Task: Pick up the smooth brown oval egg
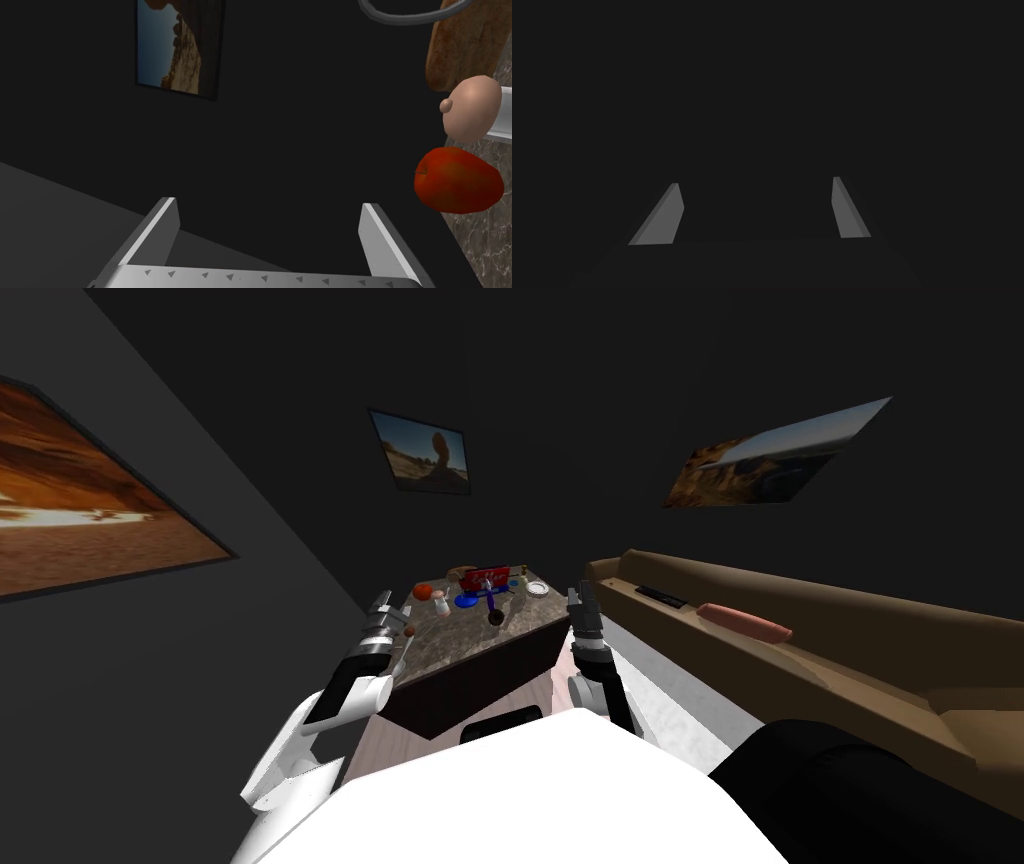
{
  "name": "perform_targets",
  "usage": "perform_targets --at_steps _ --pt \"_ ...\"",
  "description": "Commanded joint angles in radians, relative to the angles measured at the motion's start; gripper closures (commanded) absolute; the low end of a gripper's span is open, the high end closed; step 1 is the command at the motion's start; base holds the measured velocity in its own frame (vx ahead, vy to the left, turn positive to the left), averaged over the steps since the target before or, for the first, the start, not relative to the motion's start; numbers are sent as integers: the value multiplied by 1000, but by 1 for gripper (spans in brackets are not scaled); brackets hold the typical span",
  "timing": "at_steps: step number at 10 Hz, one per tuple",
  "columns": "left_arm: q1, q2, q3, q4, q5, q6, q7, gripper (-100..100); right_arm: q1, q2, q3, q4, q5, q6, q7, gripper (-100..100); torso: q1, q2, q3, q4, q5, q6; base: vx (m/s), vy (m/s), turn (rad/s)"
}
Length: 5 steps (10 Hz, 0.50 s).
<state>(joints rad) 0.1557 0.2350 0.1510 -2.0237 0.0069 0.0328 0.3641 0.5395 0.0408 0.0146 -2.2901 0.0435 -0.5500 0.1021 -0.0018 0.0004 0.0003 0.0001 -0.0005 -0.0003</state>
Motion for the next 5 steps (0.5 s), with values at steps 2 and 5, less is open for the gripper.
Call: perform_targets --at_steps 2,5 --pt "-33 3 20 25 -4 78 23 -100 0 0 0 0 0 0 0 0 0 0 0 0 0 0 -4 -30 -61" --pt "-85 15 59 65 -5 167 64 -100 0 0 0 0 0 0 0 0 0 0 0 0 0 0 -7 -29 -75"
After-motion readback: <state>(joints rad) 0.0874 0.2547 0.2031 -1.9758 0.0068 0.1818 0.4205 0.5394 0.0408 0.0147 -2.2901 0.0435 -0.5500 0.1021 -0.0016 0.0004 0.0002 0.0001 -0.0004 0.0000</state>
